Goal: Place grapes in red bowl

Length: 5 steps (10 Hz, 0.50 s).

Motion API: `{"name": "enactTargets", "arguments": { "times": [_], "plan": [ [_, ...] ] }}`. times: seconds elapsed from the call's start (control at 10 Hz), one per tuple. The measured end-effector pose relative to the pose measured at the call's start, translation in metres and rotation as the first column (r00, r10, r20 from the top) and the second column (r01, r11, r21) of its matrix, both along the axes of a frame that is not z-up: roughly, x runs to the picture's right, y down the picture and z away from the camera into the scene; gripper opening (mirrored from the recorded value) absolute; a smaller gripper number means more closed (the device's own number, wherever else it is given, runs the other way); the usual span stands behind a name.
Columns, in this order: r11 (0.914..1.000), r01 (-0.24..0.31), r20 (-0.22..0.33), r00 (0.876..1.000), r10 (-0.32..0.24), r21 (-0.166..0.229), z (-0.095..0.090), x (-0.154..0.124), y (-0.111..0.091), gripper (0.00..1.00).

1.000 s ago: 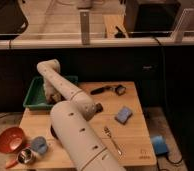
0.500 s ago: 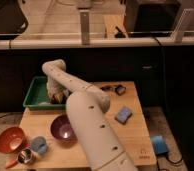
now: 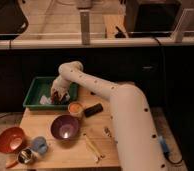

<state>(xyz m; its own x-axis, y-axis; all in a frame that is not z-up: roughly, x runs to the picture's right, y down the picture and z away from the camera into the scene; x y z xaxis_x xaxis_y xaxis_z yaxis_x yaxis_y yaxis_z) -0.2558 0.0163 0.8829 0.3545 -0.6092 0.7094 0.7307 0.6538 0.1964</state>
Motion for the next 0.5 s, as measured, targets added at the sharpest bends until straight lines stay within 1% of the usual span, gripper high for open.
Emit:
{"name": "enactTargets", "arguments": {
  "times": [0.1, 0.2, 0.5],
  "plan": [
    [0.9995, -0.025, 0.04, 0.999, 0.024, 0.022, -0.007, 0.001, -0.005, 0.0],
    [0.9986, -0.04, 0.079, 0.996, 0.037, 0.034, -0.014, -0.002, -0.011, 0.0],
    [0.9993, -0.001, 0.108, 0.994, -0.003, 0.037, -0.027, -0.019, -0.023, 0.0]
  ]
}}
